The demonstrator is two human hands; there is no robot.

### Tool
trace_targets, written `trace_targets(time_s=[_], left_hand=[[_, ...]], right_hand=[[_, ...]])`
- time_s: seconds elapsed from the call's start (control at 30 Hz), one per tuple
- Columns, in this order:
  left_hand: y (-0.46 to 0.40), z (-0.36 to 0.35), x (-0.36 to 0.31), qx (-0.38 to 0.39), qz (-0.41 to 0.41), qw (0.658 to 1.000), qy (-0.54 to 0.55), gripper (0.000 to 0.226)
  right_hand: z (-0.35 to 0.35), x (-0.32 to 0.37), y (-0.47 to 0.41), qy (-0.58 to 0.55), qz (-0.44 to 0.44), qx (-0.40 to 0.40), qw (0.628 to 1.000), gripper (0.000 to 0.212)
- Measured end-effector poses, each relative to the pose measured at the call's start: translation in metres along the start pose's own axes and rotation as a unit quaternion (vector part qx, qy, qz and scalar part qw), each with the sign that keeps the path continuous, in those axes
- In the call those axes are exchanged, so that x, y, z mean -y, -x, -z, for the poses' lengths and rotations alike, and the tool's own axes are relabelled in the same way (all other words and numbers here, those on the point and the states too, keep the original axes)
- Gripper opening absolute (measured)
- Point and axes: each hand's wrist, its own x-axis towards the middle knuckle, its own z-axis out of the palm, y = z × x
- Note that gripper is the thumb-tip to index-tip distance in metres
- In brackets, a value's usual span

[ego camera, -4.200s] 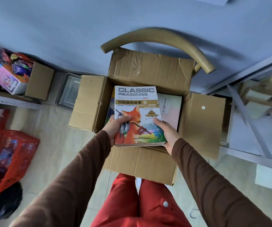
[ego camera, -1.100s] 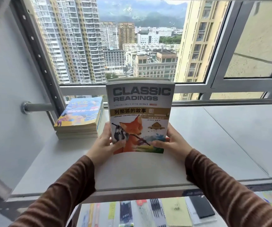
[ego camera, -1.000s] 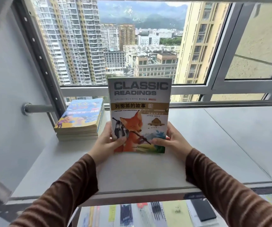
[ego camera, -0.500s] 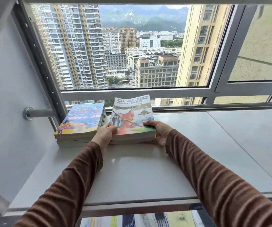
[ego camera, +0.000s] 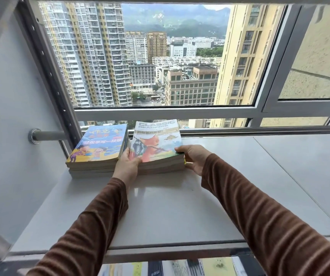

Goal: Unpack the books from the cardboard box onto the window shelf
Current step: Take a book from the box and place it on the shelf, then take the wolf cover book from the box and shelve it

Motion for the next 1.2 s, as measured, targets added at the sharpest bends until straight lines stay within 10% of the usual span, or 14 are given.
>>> trace_targets(time_s=[0.53, 0.83, 1.2], left_hand=[[0.037, 0.006, -0.008, 0.021, -0.093, 0.993, -0.074, 0.067], [0.106, -0.043, -0.042, 0.105, -0.317, 0.9, -0.279, 0.051], [0.244, -0.217, -0.032, 0.304, -0.423, 0.796, -0.308, 0.048]], right_hand=[[0.014, -0.035, 0.042, 0.166, 0.145, -0.07, 0.973, 0.063], [0.087, -0.055, 0.144, 0.306, 0.275, -0.199, 0.889, 0.036], [0.237, -0.149, 0.308, 0.389, 0.174, -0.377, 0.822, 0.04]])
